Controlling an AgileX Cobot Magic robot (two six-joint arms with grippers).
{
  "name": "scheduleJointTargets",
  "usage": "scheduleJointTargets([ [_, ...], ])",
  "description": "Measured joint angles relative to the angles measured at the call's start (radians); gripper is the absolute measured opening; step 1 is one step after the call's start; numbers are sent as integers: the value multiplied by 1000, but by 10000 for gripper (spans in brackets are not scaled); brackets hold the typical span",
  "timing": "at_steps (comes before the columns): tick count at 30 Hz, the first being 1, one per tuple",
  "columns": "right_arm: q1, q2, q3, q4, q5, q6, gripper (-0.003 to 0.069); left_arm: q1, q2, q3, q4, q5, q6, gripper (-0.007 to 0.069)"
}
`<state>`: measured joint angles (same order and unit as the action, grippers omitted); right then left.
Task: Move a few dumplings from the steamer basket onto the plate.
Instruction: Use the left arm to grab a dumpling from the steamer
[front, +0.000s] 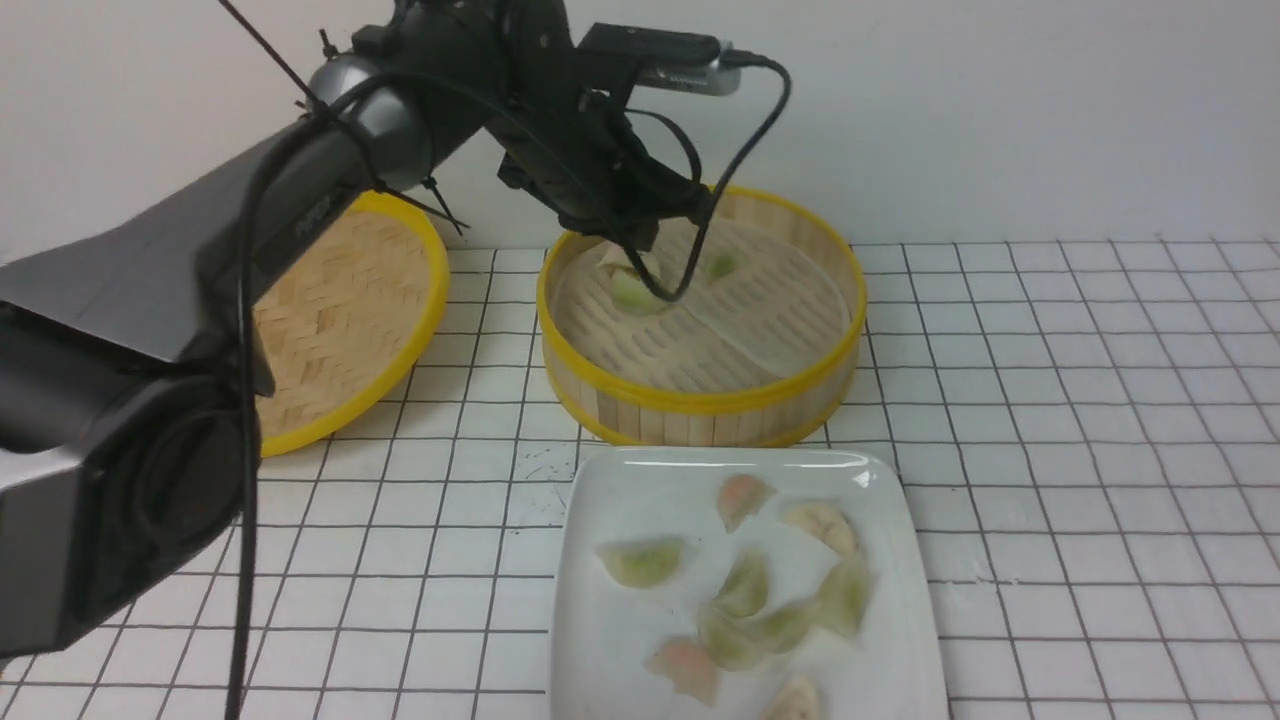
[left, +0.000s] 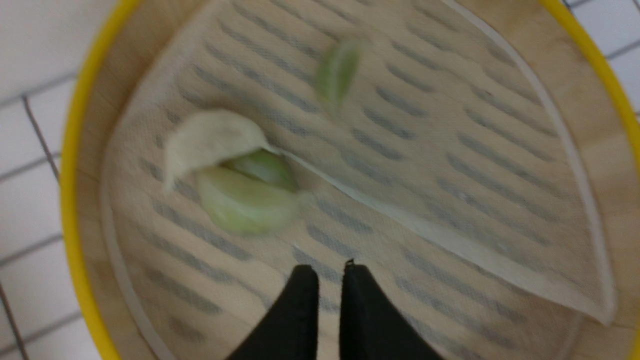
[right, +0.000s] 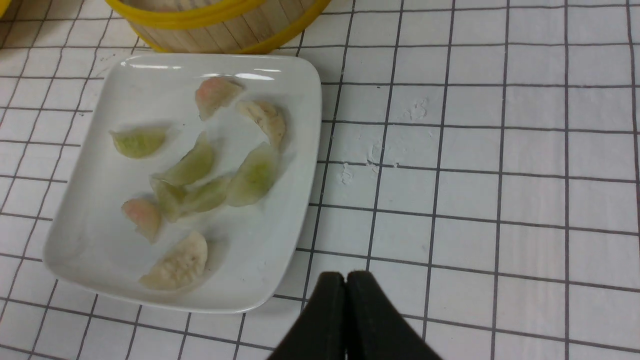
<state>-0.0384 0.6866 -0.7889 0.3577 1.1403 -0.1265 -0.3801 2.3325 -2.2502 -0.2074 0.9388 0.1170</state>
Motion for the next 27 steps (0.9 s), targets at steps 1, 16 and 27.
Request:
scheduleJointTargets([
  [1,0,0,0,1,0,0,-12,11,36,-42,-16,0,35,15],
  [16,0,1,0,20,6,0,-12,17,249,-213,-36,-37,132,509],
  [27,0,1,0,40,6,-8,-12,12,273,-215,192,33,134,470],
])
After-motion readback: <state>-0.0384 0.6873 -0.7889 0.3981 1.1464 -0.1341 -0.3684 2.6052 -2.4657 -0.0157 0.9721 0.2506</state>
